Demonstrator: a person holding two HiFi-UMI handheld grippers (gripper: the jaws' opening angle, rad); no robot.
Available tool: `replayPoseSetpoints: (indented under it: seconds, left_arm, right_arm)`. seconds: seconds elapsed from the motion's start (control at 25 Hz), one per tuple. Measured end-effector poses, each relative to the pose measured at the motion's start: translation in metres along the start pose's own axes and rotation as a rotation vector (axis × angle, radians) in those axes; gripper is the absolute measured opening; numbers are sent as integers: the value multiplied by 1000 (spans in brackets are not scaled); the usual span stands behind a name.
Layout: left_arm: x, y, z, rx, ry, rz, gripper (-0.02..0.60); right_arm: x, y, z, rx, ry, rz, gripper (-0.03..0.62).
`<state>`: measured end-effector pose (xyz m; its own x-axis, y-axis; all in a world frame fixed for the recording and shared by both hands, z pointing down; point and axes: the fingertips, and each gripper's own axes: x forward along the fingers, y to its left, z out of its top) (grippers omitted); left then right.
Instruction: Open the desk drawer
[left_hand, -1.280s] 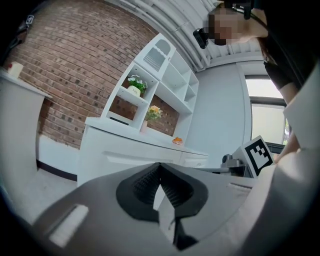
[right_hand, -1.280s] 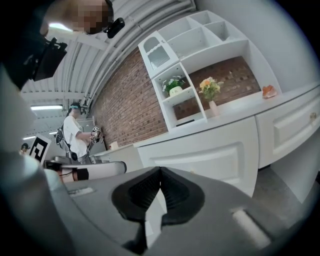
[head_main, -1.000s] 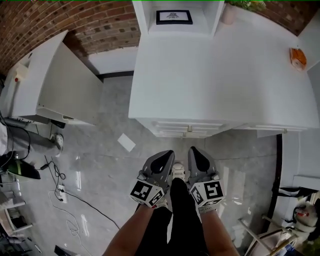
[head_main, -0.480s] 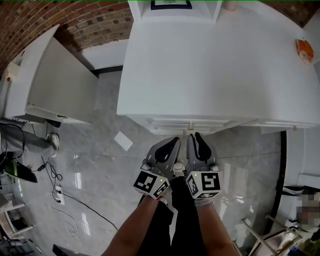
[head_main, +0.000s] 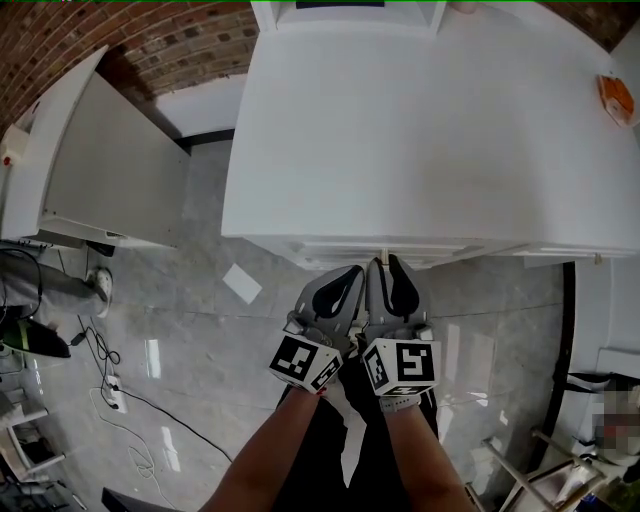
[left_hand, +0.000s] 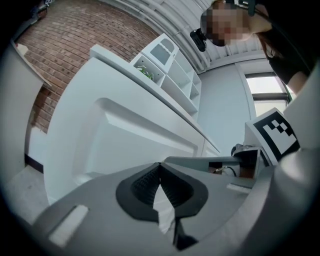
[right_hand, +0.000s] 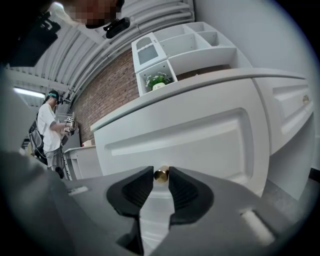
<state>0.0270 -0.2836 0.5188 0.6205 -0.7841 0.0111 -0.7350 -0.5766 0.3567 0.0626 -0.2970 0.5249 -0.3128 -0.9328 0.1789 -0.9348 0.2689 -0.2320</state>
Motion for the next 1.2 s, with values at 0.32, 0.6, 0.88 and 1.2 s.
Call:
replayPoseSetpoints:
  seconds: [0.32,0.6,0.88,1.2]
  left_arm:
    - [7,6,3,1,-8,-20,-5]
    - [13,5,8,15,6,-53,-11]
    - [9,1,6,-22,25,-29,-12]
    - [4,-6,4,56,72,-23,-12]
  right_arm:
    - [5,-1,1,52,-29,-26,86]
    - [3,-2,3,87,-49,-23,76]
    - [1,-2,3,130,-25,-6,72]
    - [-11,1,1,121,5,21,72]
